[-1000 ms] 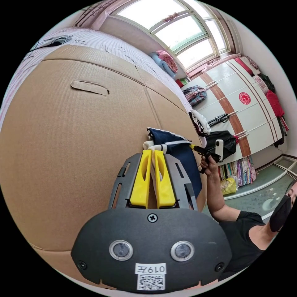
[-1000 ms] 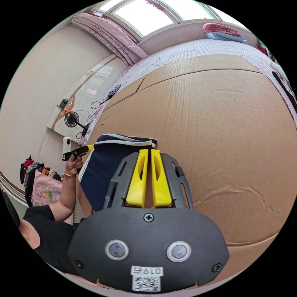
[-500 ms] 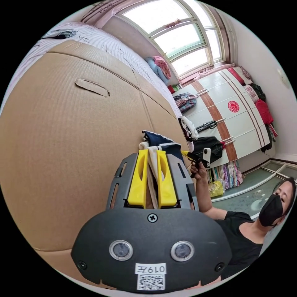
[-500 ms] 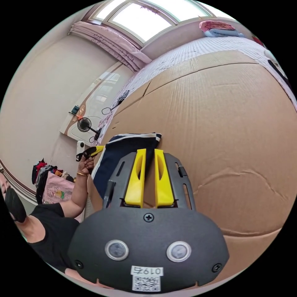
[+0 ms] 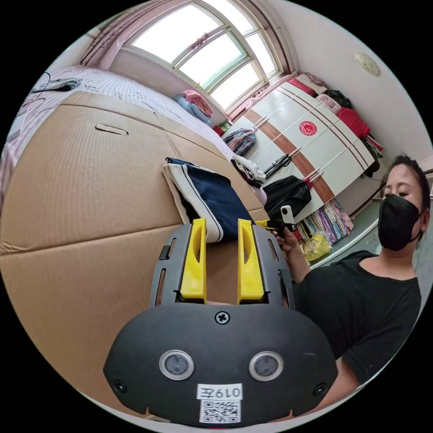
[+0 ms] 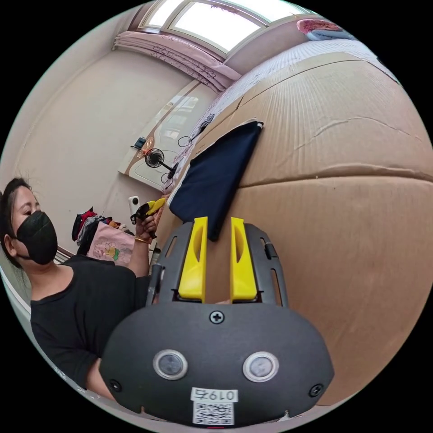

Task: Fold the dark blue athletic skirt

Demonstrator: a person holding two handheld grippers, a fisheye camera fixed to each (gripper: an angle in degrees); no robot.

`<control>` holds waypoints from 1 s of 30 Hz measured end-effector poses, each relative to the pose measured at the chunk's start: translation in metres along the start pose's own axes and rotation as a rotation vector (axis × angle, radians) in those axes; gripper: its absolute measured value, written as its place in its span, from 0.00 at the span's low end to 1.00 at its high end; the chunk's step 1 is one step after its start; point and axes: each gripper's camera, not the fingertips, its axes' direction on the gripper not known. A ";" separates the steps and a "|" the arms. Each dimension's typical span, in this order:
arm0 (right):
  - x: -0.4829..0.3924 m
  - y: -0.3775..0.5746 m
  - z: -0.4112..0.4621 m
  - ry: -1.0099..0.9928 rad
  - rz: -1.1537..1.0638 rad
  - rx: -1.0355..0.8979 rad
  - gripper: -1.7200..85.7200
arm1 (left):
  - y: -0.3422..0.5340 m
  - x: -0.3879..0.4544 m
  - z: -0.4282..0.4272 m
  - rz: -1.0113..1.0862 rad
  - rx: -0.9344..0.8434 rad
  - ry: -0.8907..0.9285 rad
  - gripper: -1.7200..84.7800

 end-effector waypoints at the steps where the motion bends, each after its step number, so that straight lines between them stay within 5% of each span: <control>1: -0.002 0.007 -0.001 -0.008 -0.009 0.005 0.11 | 0.008 0.003 0.002 0.026 -0.007 -0.026 0.12; 30: -0.035 0.023 -0.017 0.057 -0.064 -0.137 0.01 | 0.024 -0.024 0.023 0.003 -0.182 -0.046 0.04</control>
